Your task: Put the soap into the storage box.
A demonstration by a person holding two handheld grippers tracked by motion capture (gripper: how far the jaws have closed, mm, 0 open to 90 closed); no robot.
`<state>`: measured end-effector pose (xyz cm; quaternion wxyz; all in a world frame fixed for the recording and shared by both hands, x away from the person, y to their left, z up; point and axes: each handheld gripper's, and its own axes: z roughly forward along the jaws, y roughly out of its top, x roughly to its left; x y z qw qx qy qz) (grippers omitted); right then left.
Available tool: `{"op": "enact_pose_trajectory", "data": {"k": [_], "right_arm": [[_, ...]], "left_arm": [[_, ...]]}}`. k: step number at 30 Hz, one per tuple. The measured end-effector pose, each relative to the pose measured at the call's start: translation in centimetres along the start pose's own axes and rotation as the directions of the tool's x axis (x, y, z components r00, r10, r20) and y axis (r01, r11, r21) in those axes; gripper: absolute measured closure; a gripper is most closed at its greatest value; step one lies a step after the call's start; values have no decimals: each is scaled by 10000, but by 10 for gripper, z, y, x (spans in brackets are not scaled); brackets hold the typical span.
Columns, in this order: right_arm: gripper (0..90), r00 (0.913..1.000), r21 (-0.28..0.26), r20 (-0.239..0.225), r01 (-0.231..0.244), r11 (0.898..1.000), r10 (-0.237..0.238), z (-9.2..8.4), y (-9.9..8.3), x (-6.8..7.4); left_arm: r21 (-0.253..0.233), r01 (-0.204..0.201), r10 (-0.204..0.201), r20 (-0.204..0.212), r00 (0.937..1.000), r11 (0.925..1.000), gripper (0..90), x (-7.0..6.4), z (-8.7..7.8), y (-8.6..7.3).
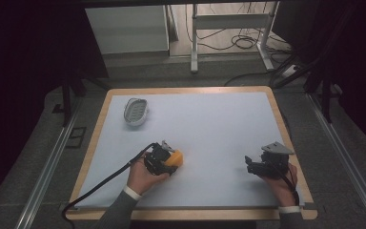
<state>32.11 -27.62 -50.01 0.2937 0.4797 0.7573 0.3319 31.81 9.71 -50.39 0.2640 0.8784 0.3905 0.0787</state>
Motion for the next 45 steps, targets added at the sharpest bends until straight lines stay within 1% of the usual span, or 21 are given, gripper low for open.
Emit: {"op": "enact_pose_trajectory", "data": {"k": [1,6,10,14,16,17,18,19,22,23,24,25,27,29,34,36,42,44,45], "right_arm": [[78,10000,-38,3,-15,10000,15,-1,0,0],[80,10000,-54,49,-53,10000,53,-1,0,-2],[80,9999,-89,102,-96,9999,97,-2,0,-3],[80,9998,-111,165,-141,9998,143,-2,0,-4],[80,9996,-114,200,-179,9998,181,-3,0,-5],[80,9996,-126,198,-177,9998,179,-3,0,-5],[80,9996,-126,198,-177,9998,179,-3,0,-5],[80,9996,-133,200,-180,9997,182,-3,0,-5],[80,9996,-161,204,-174,9997,177,-4,1,-5],[80,9996,-168,225,-175,9997,179,-4,0,-6],[80,9996,-168,225,-175,9997,179,-4,0,-6],[80,9995,-176,230,-206,9996,210,-4,0,-6],[80,9994,-179,242,-233,9996,237,-4,0,-6],[80,9994,-193,240,-232,9995,236,-4,0,-7],[80,9994,-187,228,-244,9995,248,-4,0,-7],[80,9994,-188,230,-244,9995,248,-4,0,-7],[80,9994,-190,249,-214,9996,219,-5,0,-7],[80,9994,-180,260,-214,9996,218,-5,0,-7],[80,9994,-179,260,-219,9996,224,-5,0,-7]], "left_arm": [[-90,55,-54,30,10000,9999,606,1,0,-1],[-112,49,-49,71,10000,9999,607,2,-1,-2],[41,11,-12,318,9995,10000,609,5,-3,-1],[85,-41,38,357,9994,10000,610,8,-5,0],[40,-20,18,407,9992,10000,611,10,-7,0],[-82,35,-31,455,9990,10000,611,12,-11,1],[-82,35,-31,455,9990,10000,611,12,-11,1],[-180,107,-98,493,9987,9998,611,14,-14,2],[-304,162,-144,574,9982,9994,611,18,-20,3],[-432,222,-201,495,9986,9988,611,20,-24,3],[-432,222,-201,495,9986,9988,611,20,-24,3],[-686,204,-183,322,9993,9974,611,21,-30,3],[-715,202,-178,337,9993,9972,611,22,-32,3],[-711,219,-188,437,9989,9972,612,25,-35,3],[-660,182,-165,260,9995,9977,612,30,-40,4],[-828,238,-220,228,9995,9963,612,31,-44,3],[-954,313,-287,285,9992,9949,612,35,-49,4],[-941,323,-292,341,9990,9950,612,37,-50,5],[-994,413,-372,427,9984,9942,612,38,-50,5]]}}
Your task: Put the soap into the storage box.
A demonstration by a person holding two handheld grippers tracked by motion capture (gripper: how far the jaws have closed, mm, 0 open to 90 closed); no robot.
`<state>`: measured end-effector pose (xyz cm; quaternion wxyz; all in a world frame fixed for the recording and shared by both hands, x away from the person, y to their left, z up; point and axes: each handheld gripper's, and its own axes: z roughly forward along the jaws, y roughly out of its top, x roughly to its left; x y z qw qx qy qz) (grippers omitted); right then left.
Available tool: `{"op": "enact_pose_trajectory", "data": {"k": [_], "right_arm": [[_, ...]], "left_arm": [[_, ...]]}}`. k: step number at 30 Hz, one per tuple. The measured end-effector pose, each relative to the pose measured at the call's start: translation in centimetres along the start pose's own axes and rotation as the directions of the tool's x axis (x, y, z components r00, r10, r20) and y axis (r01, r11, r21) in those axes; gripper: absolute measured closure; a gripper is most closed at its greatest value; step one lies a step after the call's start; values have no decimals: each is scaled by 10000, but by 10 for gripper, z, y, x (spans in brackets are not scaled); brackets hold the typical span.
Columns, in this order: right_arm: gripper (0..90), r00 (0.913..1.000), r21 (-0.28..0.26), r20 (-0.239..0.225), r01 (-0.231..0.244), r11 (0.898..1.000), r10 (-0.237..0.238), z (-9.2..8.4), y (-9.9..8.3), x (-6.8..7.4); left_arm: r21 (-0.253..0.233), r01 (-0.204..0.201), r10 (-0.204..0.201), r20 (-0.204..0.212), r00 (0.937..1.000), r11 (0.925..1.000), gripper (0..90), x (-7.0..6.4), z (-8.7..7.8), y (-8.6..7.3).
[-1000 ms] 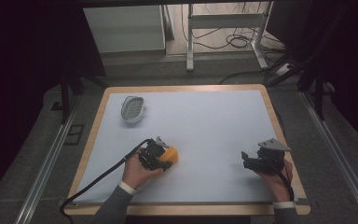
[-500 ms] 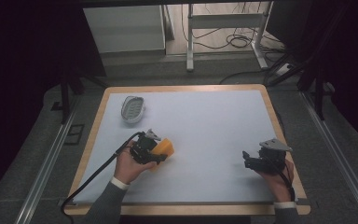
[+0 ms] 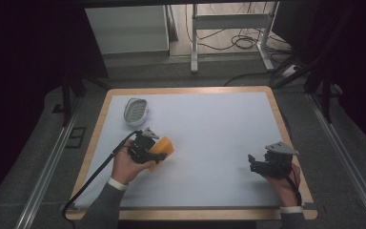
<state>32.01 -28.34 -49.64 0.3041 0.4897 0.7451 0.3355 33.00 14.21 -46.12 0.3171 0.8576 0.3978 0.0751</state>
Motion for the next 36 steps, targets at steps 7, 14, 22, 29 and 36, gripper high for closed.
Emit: {"op": "enact_pose_trajectory", "data": {"k": [7,14,22,29,36], "right_arm": [[80,10000,13,-25,35,10000,-35,1,0,0],[80,9998,-63,-81,157,9999,-157,0,0,1],[80,9998,-54,-81,153,9999,-154,1,-1,1],[80,9998,-25,-72,161,9999,-161,1,-1,1],[80,9999,-22,-51,126,9999,-126,1,-1,0]], "left_arm": [[-57,8,-8,43,10000,10000,612,7,-6,6],[-224,184,-185,-29,9998,9996,612,13,-10,9],[-287,287,-289,-82,9995,9992,612,19,-13,13],[-359,289,-294,-125,9995,9989,611,22,-18,18],[-472,423,-427,-63,9991,9980,612,29,-21,22]]}}
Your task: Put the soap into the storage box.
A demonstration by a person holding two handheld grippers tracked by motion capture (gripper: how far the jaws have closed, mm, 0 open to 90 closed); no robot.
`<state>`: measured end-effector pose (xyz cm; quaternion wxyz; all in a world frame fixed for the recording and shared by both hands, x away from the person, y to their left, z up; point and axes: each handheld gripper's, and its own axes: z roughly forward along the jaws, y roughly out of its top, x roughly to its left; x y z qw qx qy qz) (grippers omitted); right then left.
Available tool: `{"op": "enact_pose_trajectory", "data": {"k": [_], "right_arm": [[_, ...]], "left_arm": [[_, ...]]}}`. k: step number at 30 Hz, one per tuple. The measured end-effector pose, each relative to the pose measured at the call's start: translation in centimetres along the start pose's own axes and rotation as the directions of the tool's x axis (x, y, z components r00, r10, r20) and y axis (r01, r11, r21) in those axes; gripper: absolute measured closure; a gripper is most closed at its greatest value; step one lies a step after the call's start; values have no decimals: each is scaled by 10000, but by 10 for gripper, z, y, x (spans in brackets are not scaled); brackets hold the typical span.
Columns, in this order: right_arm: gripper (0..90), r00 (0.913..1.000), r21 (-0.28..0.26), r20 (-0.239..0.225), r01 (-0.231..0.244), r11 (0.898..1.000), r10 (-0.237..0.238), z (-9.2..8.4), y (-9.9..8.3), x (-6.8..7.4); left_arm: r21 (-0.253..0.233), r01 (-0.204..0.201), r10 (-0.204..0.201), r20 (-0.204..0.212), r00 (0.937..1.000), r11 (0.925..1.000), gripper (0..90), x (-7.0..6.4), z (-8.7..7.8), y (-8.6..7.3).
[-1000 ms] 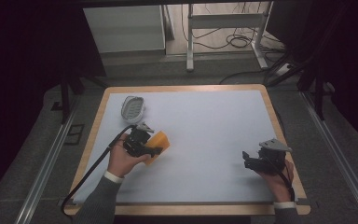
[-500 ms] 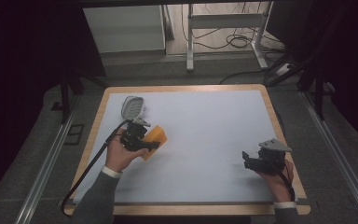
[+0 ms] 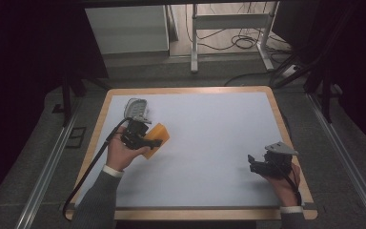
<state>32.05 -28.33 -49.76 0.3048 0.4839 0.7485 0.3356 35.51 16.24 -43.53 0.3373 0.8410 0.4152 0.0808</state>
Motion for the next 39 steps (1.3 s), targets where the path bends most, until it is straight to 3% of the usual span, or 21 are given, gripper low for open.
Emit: {"op": "enact_pose_trajectory", "data": {"k": [15,27,34,39], "right_arm": [[80,10000,60,48,0,10000,-1,1,-1,0],[80,9999,46,125,-11,10000,10,2,-1,0],[80,9999,28,122,-15,10000,14,2,-1,0],[80,9999,34,132,-27,10000,27,1,-1,-1]], "left_arm": [[-36,133,-134,-104,9999,9999,612,11,-1,13],[-107,387,-391,-442,9983,9992,611,22,-1,16],[-59,577,-579,-353,9977,9983,611,29,2,18],[92,485,-476,-803,9956,9988,611,31,3,22]]}}
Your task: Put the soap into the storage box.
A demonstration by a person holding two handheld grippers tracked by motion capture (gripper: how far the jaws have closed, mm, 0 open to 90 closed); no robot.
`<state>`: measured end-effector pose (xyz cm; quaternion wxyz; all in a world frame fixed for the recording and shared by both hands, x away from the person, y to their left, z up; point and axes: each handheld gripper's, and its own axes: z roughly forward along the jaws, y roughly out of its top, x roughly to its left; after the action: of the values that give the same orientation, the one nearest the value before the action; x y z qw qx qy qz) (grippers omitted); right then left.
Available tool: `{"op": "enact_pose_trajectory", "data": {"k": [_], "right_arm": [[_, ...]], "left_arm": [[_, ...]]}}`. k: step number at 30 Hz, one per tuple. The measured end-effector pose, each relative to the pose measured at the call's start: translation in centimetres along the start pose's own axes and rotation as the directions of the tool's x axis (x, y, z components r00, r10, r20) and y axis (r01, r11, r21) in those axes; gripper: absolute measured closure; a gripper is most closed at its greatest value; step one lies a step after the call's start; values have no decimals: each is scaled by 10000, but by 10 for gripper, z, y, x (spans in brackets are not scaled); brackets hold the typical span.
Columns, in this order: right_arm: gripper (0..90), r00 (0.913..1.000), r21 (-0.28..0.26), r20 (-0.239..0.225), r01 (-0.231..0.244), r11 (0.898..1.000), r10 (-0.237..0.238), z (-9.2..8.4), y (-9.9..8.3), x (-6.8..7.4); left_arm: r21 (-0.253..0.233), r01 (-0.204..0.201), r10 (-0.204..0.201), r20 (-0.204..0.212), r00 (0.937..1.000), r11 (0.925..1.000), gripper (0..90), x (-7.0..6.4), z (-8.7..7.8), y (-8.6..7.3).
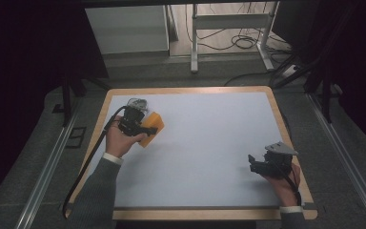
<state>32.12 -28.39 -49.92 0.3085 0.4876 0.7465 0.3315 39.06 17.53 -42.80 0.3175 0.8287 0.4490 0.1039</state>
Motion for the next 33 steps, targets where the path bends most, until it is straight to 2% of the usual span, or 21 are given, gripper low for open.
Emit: {"op": "enact_pose_trajectory", "data": {"k": [4,14,21,33], "right_arm": [[80,10000,-5,34,-17,10000,17,0,0,0],[80,10000,-22,41,-22,10000,22,0,0,-1],[80,10000,-27,-13,-33,10000,33,0,0,0],[80,10000,13,34,-39,10000,39,0,-1,-1]], "left_arm": [[-38,-19,20,150,9999,10000,611,1,1,3],[-214,327,-324,116,9994,9992,611,12,-3,9],[-342,493,-496,-60,9988,9982,611,21,-8,14],[-283,916,-917,-17,9958,9954,611,35,-1,18]]}}
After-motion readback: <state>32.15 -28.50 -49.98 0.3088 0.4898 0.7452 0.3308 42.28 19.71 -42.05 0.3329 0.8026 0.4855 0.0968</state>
